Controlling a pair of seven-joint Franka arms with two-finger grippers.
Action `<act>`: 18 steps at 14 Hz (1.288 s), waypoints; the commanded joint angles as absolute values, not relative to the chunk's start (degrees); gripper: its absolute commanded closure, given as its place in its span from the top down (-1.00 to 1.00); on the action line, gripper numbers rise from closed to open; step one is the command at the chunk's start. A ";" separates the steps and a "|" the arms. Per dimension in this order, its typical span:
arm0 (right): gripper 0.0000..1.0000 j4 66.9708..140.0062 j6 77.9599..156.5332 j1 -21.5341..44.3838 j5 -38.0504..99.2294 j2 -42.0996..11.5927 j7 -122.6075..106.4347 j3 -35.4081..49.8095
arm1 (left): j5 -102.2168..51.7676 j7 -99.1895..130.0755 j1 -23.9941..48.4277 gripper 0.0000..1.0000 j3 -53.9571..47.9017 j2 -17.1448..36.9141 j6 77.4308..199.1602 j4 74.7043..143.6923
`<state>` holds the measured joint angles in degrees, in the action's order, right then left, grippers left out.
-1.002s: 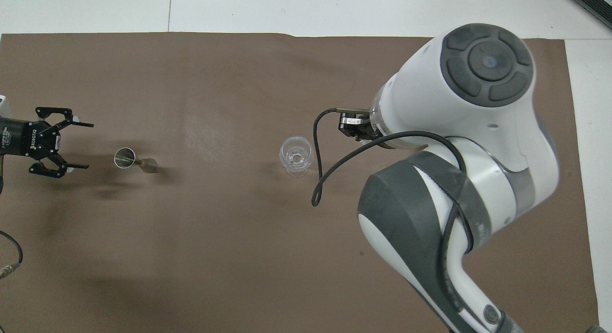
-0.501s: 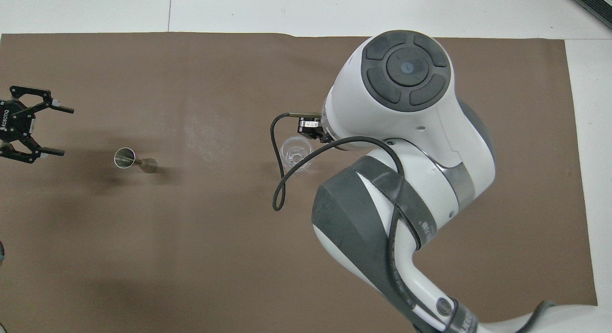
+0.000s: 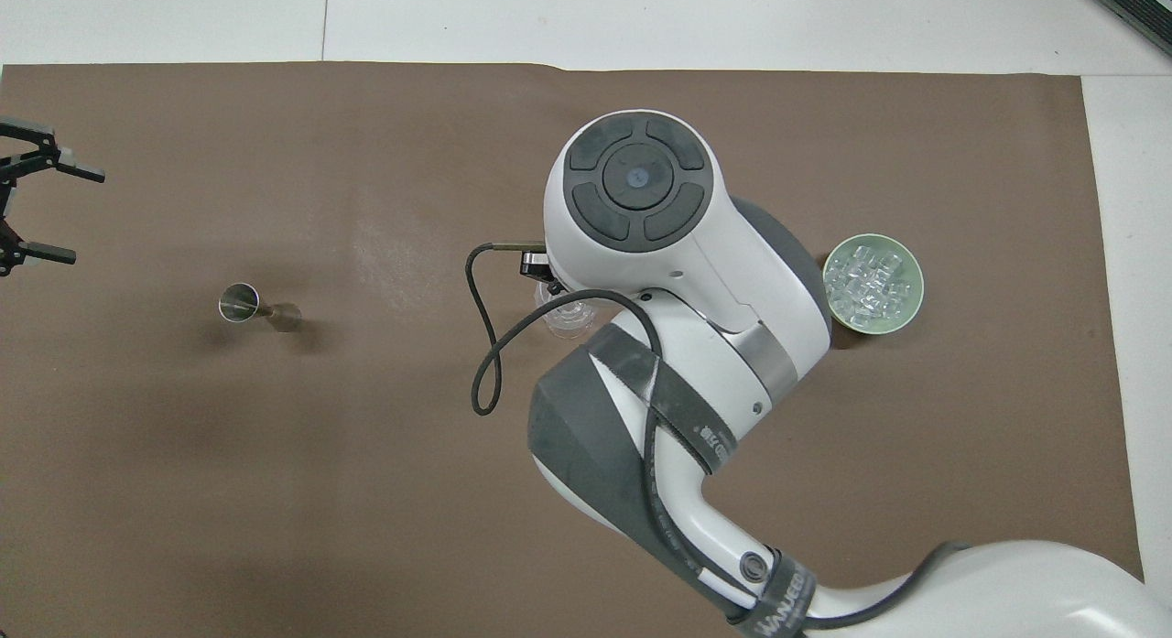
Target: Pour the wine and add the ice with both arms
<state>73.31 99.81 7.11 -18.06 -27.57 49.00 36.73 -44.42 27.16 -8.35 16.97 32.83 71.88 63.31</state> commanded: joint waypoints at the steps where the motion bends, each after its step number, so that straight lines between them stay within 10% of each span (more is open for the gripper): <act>1: -1.00 70.84 100.28 7.03 -20.39 -30.67 50.97 38.67 | -38.25 21.81 -6.68 1.00 17.23 30.16 74.35 62.58; 18: -1.00 72.60 104.24 7.47 -21.97 -33.49 50.89 38.85 | -3.36 10.73 -7.11 1.00 -7.01 14.77 79.90 66.00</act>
<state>72.74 103.17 7.90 -20.03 -32.64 49.45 37.71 -6.56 12.33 -5.33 -3.36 17.91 79.38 62.78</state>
